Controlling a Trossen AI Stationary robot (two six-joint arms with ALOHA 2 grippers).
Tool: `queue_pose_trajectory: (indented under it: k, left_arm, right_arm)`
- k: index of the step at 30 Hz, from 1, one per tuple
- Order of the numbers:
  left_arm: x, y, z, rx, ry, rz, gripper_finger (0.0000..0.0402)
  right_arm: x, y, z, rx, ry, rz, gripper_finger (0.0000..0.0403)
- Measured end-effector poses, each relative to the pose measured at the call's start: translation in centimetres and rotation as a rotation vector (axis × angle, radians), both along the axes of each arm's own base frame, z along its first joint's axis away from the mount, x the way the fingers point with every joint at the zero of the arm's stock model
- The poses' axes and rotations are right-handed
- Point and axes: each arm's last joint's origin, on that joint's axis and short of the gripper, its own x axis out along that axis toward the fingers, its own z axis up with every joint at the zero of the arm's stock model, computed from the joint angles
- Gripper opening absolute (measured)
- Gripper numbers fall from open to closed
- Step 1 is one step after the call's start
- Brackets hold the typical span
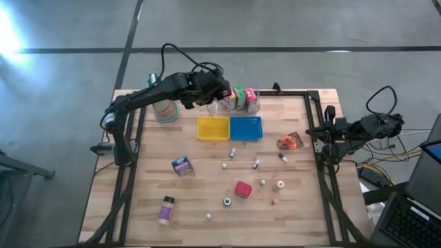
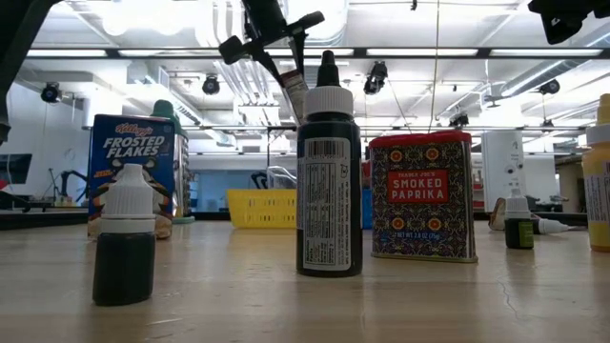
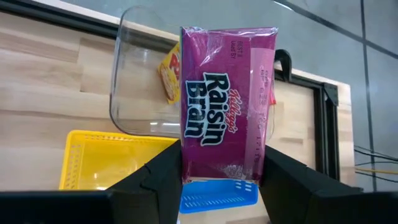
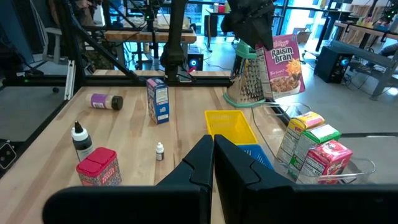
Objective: Pick & Place Kitchen Items
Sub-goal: Put the violet cereal box into the transparent bin
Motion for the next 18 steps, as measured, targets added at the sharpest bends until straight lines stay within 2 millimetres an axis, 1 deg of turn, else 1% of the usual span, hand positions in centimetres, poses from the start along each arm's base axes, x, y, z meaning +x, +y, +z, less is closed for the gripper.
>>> queue_pose_trajectory:
  k: [2, 6, 9, 18]
  left_arm:
    - [0.0, 0.0, 0.0, 0.001, -0.006, 0.008, 0.0184]
    - [-0.1, 0.0, -0.1, -0.030, -0.038, 0.099, 0.0184]
    - [0.3, 0.2, -0.4, -0.027, -0.048, 0.126, 0.0186]
    - [1.7, 0.8, -2.9, -0.091, -0.023, 0.254, 0.0188]
  right_arm:
    - [0.0, 0.0, 0.0, 0.000, 0.000, 0.000, 0.0008]
    - [0.0, 0.0, 0.0, 0.000, 0.000, 0.000, 0.0008]
    - [0.0, 0.0, 0.0, 0.000, 0.000, 0.000, 0.0008]
    - [0.0, 0.0, 0.0, 0.000, 0.000, 0.000, 0.0008]
